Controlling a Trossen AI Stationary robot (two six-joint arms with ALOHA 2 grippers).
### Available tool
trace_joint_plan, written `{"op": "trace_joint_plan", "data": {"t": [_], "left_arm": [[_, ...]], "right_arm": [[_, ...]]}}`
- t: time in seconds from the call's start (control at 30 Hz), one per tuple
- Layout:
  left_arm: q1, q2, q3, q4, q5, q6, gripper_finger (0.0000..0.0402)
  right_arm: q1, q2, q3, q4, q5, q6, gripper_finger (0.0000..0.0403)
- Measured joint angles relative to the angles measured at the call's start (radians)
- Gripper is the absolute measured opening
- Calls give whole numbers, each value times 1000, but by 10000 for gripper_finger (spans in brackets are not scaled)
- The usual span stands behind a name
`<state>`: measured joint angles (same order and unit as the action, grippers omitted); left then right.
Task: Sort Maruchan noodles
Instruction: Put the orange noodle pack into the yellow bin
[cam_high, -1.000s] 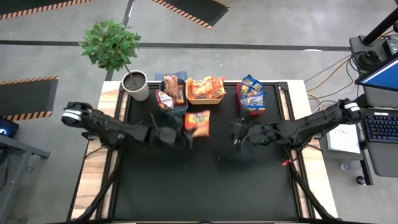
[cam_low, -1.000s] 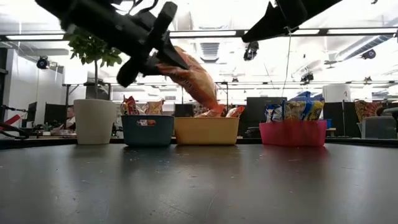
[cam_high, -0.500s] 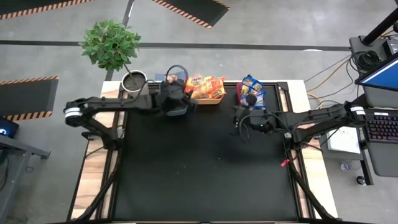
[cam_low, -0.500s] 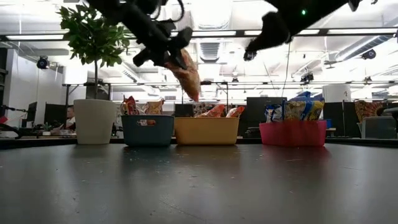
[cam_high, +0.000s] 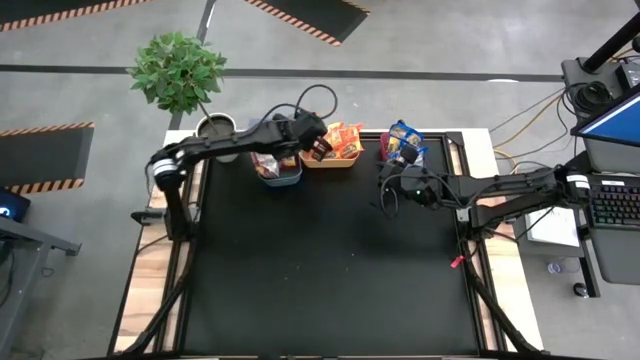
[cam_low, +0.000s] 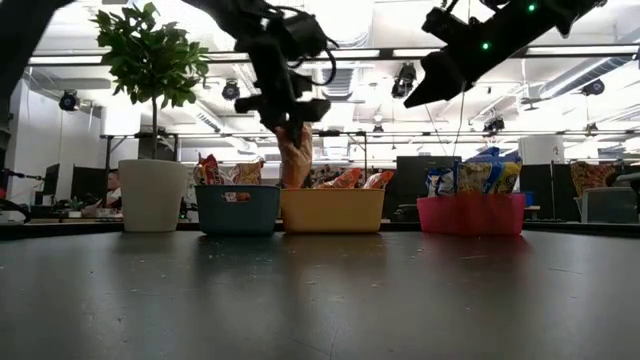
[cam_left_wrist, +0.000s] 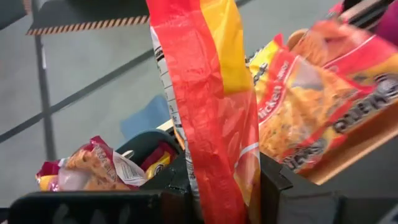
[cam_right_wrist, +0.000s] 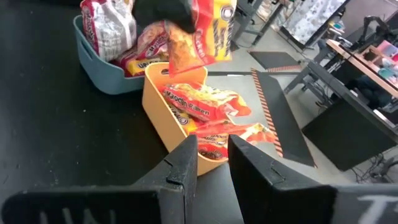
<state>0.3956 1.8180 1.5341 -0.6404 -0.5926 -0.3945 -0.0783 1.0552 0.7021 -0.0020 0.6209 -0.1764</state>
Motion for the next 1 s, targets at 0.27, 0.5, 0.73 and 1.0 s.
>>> {"op": "trace_joint_plan", "data": {"t": [0.27, 0.5, 0.73, 1.0], "left_arm": [[13, 134, 187, -223, 1, -18, 74], [14, 220, 286, -257, 44, -23, 75], [15, 276, 365, -260, 45, -34, 98], [11, 282, 407, -261, 46, 9, 156]], "right_arm": [[-4, -1, 0, -1, 0, 1, 80], [-4, -1, 0, 0, 0, 1, 89], [-4, -1, 0, 0, 0, 1, 90], [-4, -1, 0, 1, 0, -5, 82]]}}
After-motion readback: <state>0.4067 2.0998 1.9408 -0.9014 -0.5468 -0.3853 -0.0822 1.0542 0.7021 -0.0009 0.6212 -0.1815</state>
